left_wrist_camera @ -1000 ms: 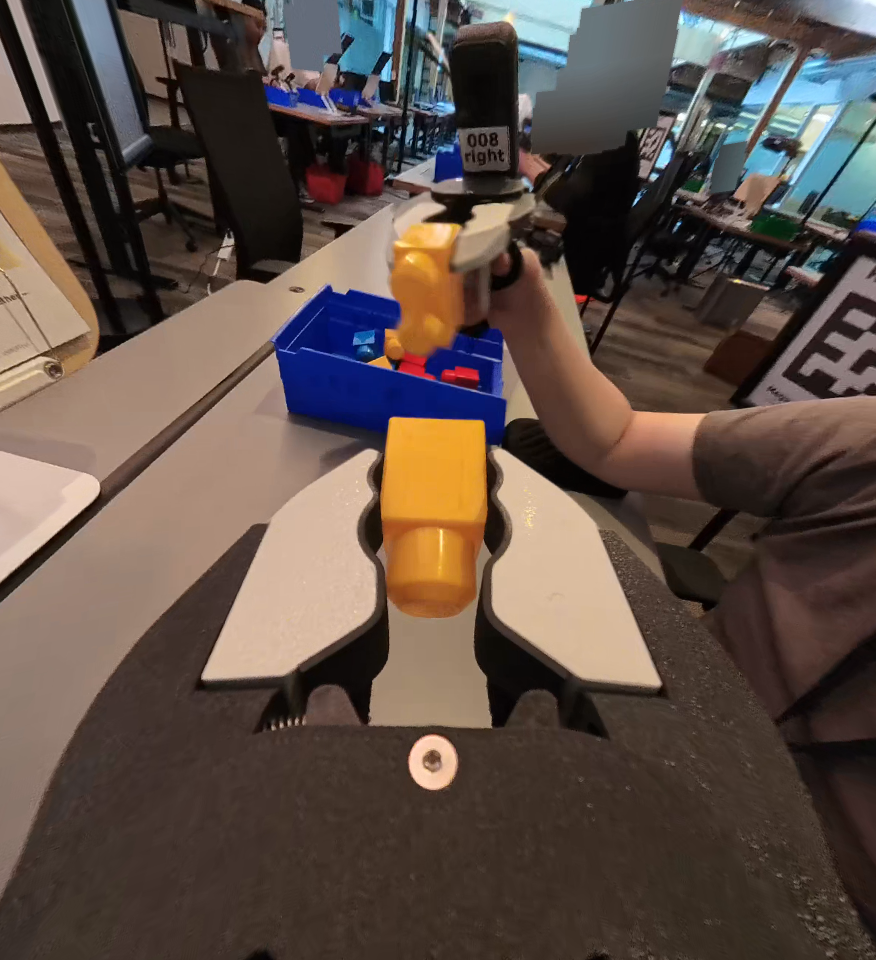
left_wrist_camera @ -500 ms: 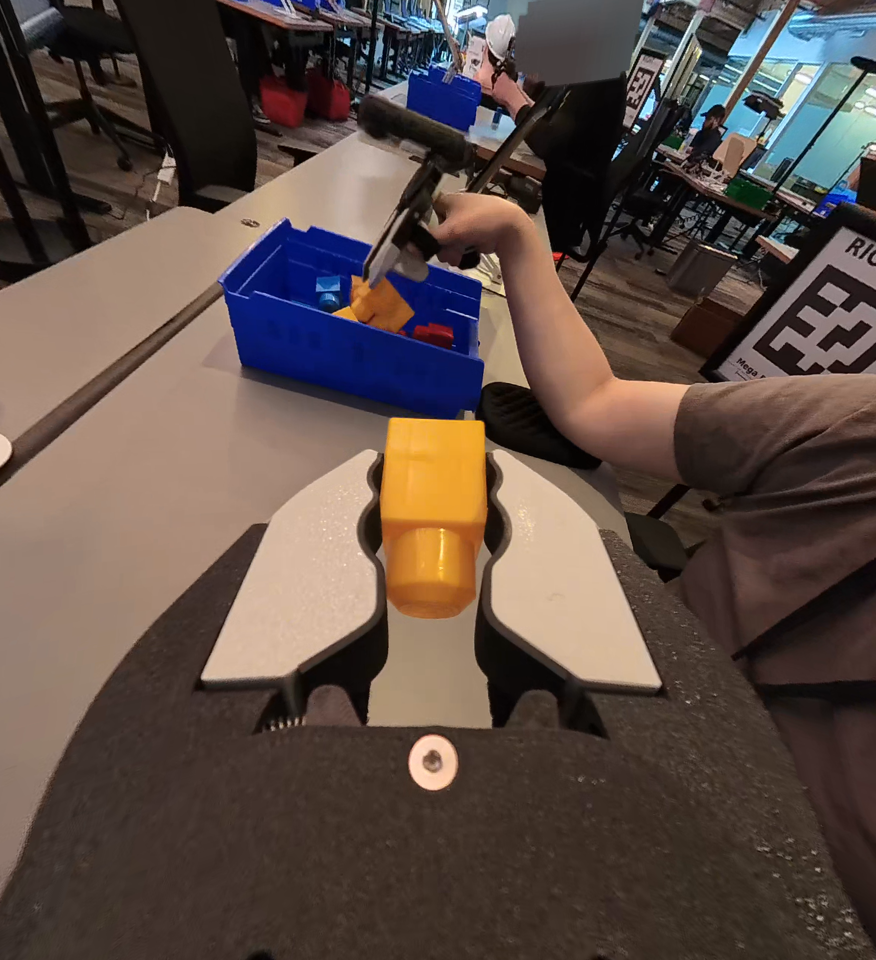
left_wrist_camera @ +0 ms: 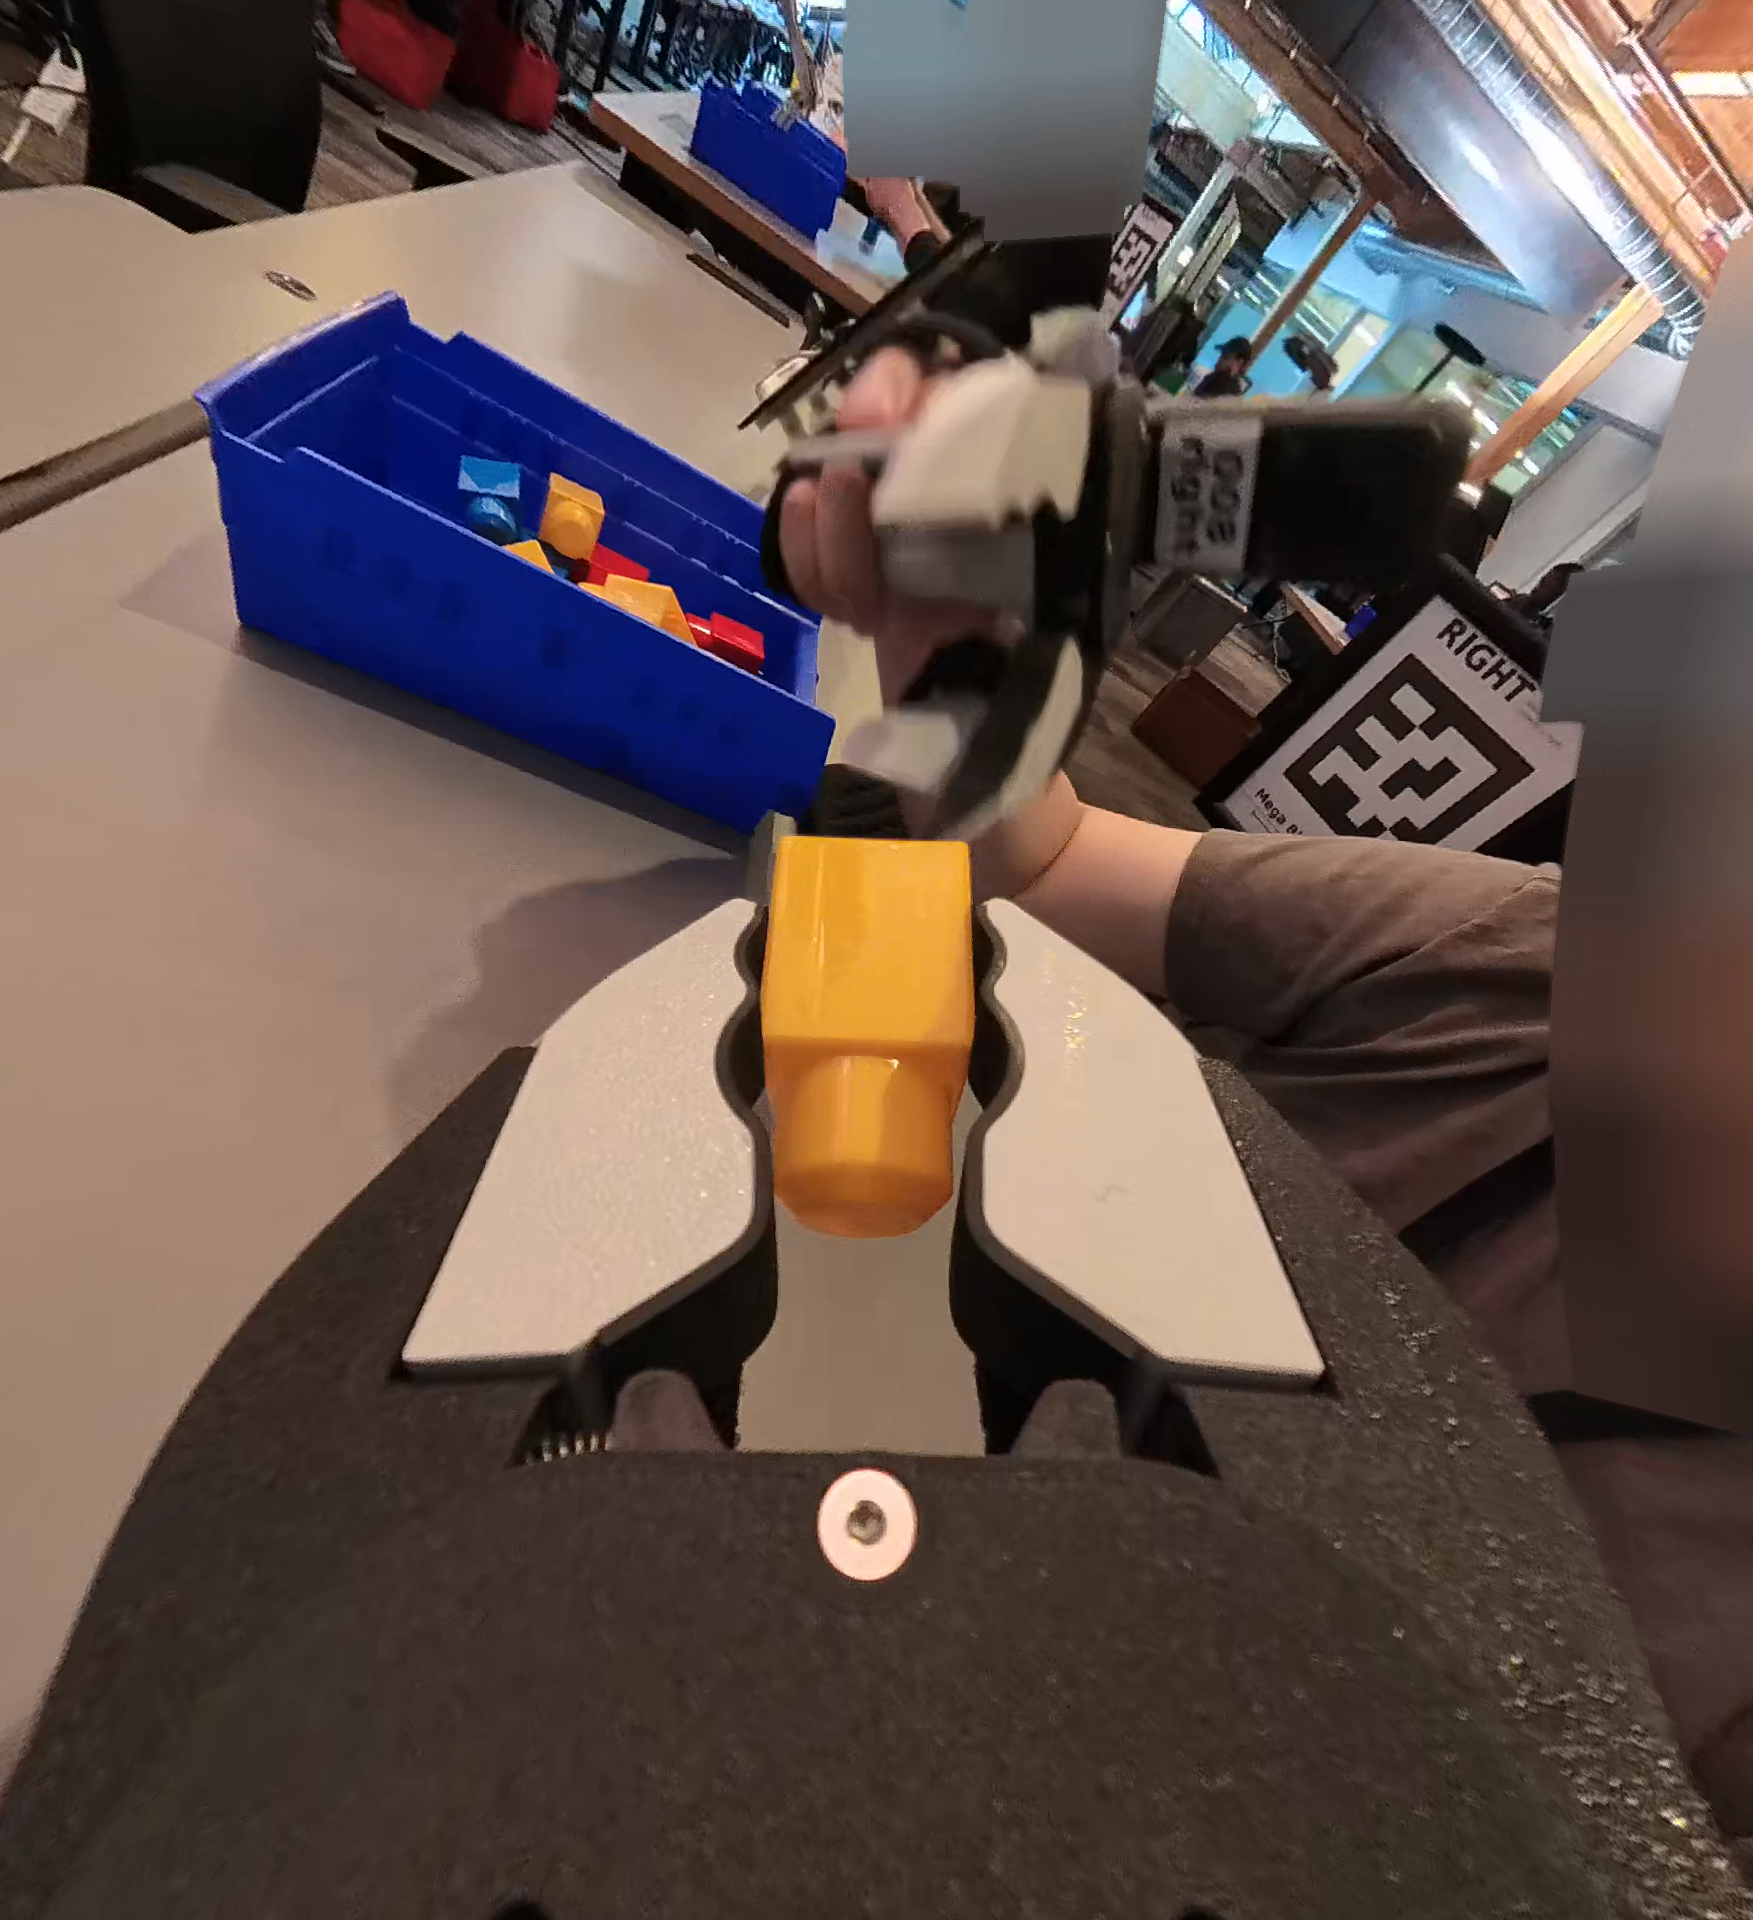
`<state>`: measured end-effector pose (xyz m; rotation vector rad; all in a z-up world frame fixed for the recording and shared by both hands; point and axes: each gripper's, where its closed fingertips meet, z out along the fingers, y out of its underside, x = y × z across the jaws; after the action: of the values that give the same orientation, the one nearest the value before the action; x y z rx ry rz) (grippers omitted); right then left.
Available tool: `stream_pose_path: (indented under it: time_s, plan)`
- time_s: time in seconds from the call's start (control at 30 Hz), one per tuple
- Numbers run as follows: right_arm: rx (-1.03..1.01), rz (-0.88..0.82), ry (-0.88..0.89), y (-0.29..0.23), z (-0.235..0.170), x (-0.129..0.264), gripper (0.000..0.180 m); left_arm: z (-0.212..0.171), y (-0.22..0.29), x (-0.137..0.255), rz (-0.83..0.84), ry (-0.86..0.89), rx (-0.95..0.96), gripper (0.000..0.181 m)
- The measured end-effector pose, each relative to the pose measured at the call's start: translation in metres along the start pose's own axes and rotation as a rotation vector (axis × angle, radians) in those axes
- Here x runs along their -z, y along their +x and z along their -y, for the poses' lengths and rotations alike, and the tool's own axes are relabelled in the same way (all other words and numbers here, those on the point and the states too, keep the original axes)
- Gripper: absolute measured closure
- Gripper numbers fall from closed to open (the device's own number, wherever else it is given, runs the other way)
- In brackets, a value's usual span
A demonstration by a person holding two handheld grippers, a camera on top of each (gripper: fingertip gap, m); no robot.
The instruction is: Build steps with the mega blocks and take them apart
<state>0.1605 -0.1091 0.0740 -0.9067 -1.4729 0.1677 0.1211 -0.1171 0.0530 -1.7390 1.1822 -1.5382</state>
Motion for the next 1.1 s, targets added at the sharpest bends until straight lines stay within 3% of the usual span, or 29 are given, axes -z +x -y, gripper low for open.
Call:
stream_pose_path:
  time_s: [0.1, 0.2, 0.23, 0.27, 0.3, 0.37, 0.43, 0.53, 0.6, 0.7, 0.77, 0.87, 0.93, 1.0, 1.1]
  plan:
    - [0.122, -0.014, 0.027, -0.027, 0.016, -0.028, 0.116, -0.006, 0.005, -0.012, -0.023, -0.038, -0.027, 0.144]
    - [0.088, 0.044, 0.030, -0.042, 0.018, -0.039, 0.116, -0.013, 0.011, -0.022, -0.047, -0.079, -0.062, 0.144]
    - [0.088, 0.052, 0.023, -0.044, 0.016, -0.040, 0.122, -0.014, 0.014, -0.024, -0.061, -0.082, -0.072, 0.144]
    - [0.097, 0.063, 0.023, -0.045, 0.015, -0.038, 0.141, -0.014, 0.016, -0.025, -0.067, -0.083, -0.088, 0.144]
    - [0.090, 0.078, 0.029, -0.045, 0.017, -0.035, 0.142, -0.012, 0.018, -0.025, -0.073, -0.077, -0.112, 0.142]
    - [0.046, 0.122, 0.024, -0.041, 0.019, -0.025, 0.143, -0.004, 0.017, -0.020, -0.024, -0.044, -0.168, 0.117]
    - [0.049, 0.084, -0.036, -0.018, 0.011, -0.005, 0.142, 0.007, 0.015, -0.004, 0.058, -0.012, -0.246, 0.109]
    - [-0.065, -0.088, -0.265, 0.044, -0.040, 0.056, 0.142, 0.023, 0.011, 0.040, 0.223, 0.040, -0.329, 0.114]
    - [-0.328, -0.125, -0.446, 0.063, -0.094, 0.109, 0.142, 0.034, 0.003, 0.076, 0.367, 0.099, -0.351, 0.117]
    - [-0.637, -0.194, -0.813, 0.055, -0.193, 0.186, 0.142, 0.044, -0.011, 0.132, 0.563, 0.177, -0.324, 0.118]
    - [-0.760, -0.160, -0.983, 0.032, -0.242, 0.217, 0.142, 0.043, -0.023, 0.167, 0.686, 0.210, -0.294, 0.119]
    - [-0.962, -0.103, -1.091, 0.001, -0.286, 0.232, 0.141, 0.024, -0.046, 0.214, 0.881, 0.167, -0.204, 0.118]
    - [-0.988, -0.162, -1.208, -0.002, -0.308, 0.245, 0.140, 0.006, -0.058, 0.235, 0.963, 0.098, -0.172, 0.118]
    - [-0.961, -0.220, -1.231, 0.007, -0.311, 0.247, 0.130, -0.011, -0.074, 0.255, 1.050, 0.035, -0.128, 0.119]
    - [-0.884, -0.311, -1.125, 0.034, -0.292, 0.234, 0.122, -0.038, -0.107, 0.282, 1.179, -0.047, -0.002, 0.120]
